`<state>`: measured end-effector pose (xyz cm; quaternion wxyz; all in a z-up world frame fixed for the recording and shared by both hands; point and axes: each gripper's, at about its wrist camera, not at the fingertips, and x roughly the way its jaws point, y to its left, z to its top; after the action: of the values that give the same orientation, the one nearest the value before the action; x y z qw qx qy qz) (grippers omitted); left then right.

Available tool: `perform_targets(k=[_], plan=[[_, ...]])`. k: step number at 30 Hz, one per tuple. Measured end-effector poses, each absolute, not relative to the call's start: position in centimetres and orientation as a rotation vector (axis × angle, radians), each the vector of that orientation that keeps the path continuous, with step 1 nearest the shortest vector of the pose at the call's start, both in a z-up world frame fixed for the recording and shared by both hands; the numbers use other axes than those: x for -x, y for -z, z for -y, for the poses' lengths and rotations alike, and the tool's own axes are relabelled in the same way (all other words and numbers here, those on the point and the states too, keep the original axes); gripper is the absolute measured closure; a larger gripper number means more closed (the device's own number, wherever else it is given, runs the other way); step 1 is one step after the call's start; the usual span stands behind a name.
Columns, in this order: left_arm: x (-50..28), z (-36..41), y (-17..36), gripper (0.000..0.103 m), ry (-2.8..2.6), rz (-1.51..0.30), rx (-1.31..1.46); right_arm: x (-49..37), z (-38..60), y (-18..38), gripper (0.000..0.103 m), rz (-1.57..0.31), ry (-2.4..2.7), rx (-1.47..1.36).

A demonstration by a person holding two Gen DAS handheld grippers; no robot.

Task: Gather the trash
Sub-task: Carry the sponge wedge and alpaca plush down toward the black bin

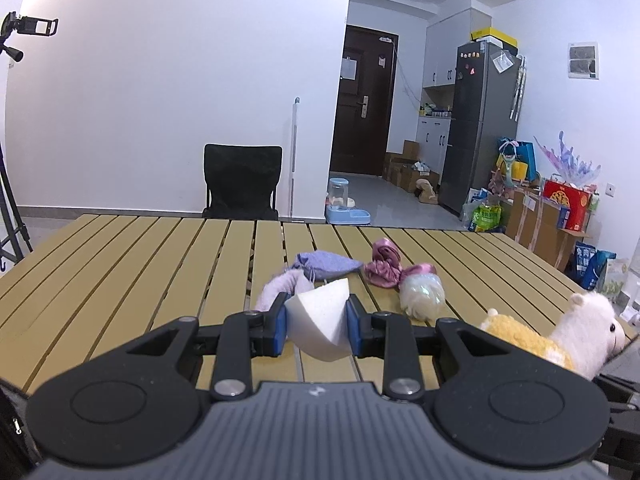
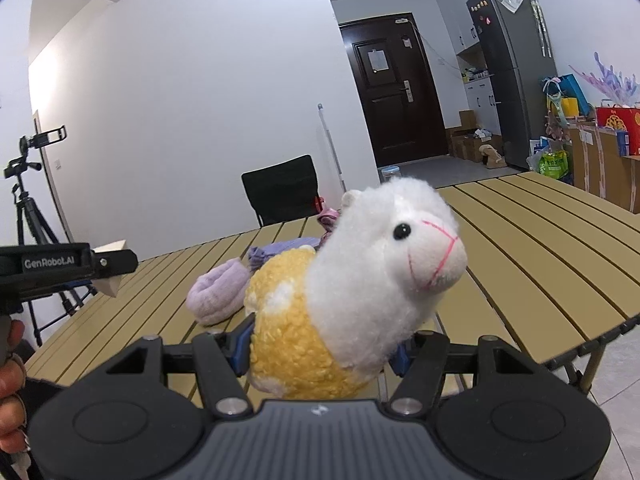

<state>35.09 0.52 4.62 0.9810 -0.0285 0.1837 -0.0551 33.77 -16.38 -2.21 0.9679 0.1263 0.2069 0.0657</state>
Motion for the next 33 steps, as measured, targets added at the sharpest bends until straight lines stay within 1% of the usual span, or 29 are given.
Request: perform_targets(k=[11,17,24,33], plan=[[-28.5,0.0,-4.2,0.073,0.107,-0.383,0.035,-28.5,15.8,1.8,0.041,-0.432,-0.176,-0.21],[-25.5,0.2,-3.3,0.073,0.106,-0.406,0.018,-25.4,15.5,2.6,0.041,-0.456,-0.194,-0.194],[-23.3,0.6,-0.9,0.073,0.109,-0.472,0.0,-22.7,15.2,4.8,0.041,-0.509,-0.202,-0.184],[-21.4,0.8,4.1,0.073,0.107,-0.596,-0.024,-19.6,14.5,8.8,0.041,-0.606,-0.214,-0.158]])
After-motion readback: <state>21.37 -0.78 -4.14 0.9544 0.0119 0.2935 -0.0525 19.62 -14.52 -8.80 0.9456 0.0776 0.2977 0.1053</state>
